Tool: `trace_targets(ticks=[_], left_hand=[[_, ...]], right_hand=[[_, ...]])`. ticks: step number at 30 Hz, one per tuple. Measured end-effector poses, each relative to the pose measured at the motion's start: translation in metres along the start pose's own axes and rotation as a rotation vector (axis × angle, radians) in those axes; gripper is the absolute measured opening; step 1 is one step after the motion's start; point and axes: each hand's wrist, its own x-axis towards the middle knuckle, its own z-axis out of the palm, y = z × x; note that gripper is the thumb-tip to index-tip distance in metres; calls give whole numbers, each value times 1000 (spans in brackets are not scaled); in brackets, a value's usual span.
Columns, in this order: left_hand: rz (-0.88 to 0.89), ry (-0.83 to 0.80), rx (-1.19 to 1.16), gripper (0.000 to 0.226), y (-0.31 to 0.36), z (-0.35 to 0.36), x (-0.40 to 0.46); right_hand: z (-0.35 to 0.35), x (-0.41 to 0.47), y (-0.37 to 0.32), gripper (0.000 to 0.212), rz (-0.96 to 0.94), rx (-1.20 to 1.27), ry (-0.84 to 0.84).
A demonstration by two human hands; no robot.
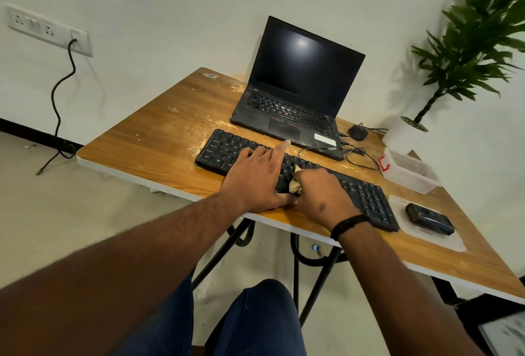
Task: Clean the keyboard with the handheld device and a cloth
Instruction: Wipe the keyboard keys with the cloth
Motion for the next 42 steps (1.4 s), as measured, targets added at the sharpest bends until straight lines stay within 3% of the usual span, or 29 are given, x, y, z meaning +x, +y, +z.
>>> trace_targets(ticks=[2,4,7,10,14,19,22,26,31,36,39,42], left_hand=[[7,6,1,119,-1,1,0],[3,6,9,120,-1,1,0],[-7,-1,20,122,0,0,1],[-10,-7,16,121,1,-1,0],[-4,0,5,117,1,-2,0],[-13,0,15,121,0,0,0],[-18,-7,22,121,1,1,1],[-21,-7,33,121,1,0,0],[-15,4,17,119,0,0,0],[8,-18,16,116,0,2,0],[-11,-26,35,121,0,0,1],[-17,-26,28,121,2,-2,0]], right_hand=[[-3,-18,3,18,-37,59,-49],[-12,-29,14,30,-33,196,-94],[-16,-24,35,39,121,260,42],[-1,-13,26,25,243,183,83],[12,-20,-9,20,150,38,55],[-5,-4,16,19,234,252,139],[-10,19,32,18,286,241,227],[-2,37,31,18,315,240,166],[5,22,1,11,226,115,180],[0,-8,-7,18,64,141,48],[-10,-3,13,25,183,312,114],[-6,-6,7,18,302,212,153]])
